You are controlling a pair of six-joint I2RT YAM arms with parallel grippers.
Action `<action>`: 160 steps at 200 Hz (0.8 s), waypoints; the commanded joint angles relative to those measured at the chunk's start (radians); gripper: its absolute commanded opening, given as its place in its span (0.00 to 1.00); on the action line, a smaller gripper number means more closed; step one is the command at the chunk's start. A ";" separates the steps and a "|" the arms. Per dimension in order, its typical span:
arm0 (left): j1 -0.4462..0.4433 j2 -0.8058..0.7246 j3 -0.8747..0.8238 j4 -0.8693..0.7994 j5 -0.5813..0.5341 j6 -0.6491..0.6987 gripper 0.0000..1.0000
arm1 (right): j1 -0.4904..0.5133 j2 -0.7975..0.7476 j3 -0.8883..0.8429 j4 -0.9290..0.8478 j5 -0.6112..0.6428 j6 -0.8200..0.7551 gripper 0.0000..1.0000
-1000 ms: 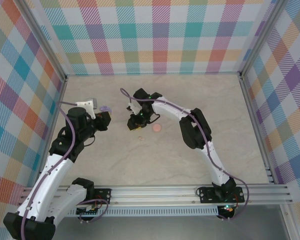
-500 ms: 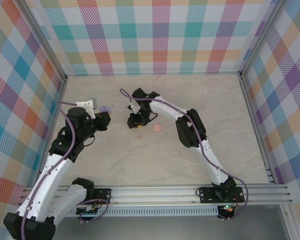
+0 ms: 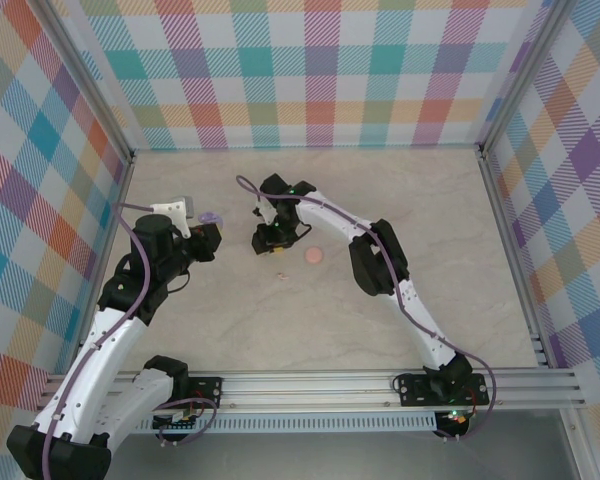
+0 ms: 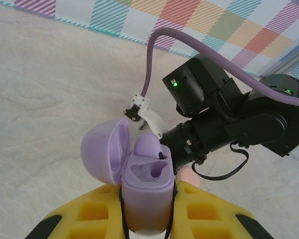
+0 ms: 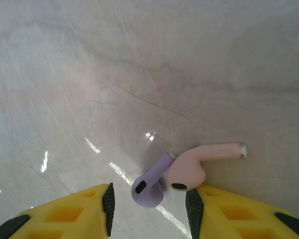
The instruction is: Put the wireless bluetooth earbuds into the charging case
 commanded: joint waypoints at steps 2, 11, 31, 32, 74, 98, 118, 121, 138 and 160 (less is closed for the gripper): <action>0.015 -0.014 0.004 -0.011 -0.010 -0.004 0.00 | 0.000 0.026 0.044 -0.021 0.052 0.018 0.42; 0.015 -0.014 0.003 -0.009 -0.010 -0.003 0.00 | 0.001 0.025 0.049 -0.029 0.044 0.008 0.41; 0.015 -0.012 0.000 -0.008 -0.010 -0.003 0.00 | 0.010 0.022 0.055 -0.055 0.047 -0.022 0.41; 0.015 -0.011 0.001 -0.008 -0.010 -0.003 0.00 | 0.010 0.021 0.054 -0.056 0.049 -0.024 0.41; 0.015 -0.012 -0.006 -0.005 -0.007 -0.005 0.00 | 0.049 0.018 0.054 -0.098 0.136 -0.045 0.41; 0.015 -0.010 -0.008 -0.003 -0.005 -0.004 0.00 | 0.068 0.024 0.054 -0.099 0.162 -0.031 0.41; 0.016 -0.011 -0.010 -0.002 -0.002 -0.006 0.00 | 0.080 0.031 0.054 -0.095 0.178 -0.013 0.41; 0.015 -0.010 -0.009 -0.001 -0.002 -0.006 0.00 | 0.082 0.032 0.054 -0.095 0.180 -0.010 0.41; 0.015 -0.010 -0.011 0.000 -0.003 -0.005 0.00 | 0.090 0.039 0.055 -0.093 0.200 0.001 0.41; 0.016 -0.010 -0.010 0.001 -0.001 -0.004 0.00 | 0.098 0.050 0.056 -0.100 0.242 0.007 0.37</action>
